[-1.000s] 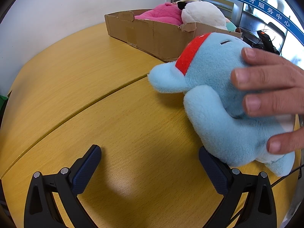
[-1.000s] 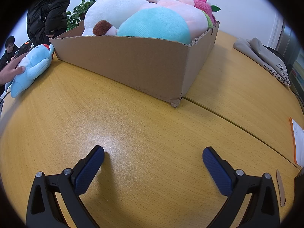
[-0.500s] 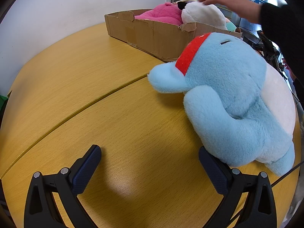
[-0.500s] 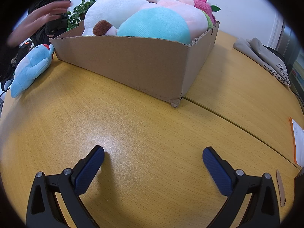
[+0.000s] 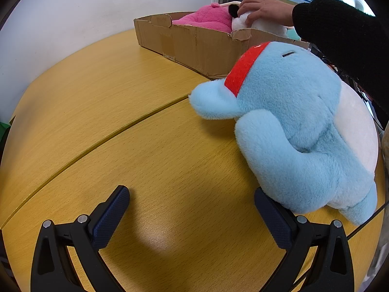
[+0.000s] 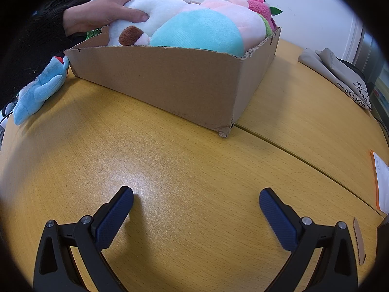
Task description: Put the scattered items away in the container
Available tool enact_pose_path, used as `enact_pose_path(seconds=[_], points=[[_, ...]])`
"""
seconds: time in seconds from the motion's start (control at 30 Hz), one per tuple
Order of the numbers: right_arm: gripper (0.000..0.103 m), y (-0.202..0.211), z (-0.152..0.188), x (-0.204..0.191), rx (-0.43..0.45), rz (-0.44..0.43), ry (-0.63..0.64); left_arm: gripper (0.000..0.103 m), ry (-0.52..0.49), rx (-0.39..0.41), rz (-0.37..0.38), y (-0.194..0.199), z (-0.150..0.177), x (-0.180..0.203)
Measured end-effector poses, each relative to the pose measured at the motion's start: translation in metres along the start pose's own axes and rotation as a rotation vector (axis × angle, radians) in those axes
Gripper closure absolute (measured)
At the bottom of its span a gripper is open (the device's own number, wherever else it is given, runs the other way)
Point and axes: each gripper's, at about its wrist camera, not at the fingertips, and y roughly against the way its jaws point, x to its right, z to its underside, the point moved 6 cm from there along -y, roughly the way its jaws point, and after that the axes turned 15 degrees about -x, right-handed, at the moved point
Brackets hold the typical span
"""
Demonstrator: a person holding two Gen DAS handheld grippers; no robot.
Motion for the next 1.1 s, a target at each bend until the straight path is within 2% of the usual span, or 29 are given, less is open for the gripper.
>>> enact_pose_path(seconds=[1.1], points=[[0.000, 0.0019, 0.0011, -0.0014, 0.001, 0.000, 0.000, 0.000, 0.002, 0.000, -0.001, 0.0005, -0.0007, 0.0004]])
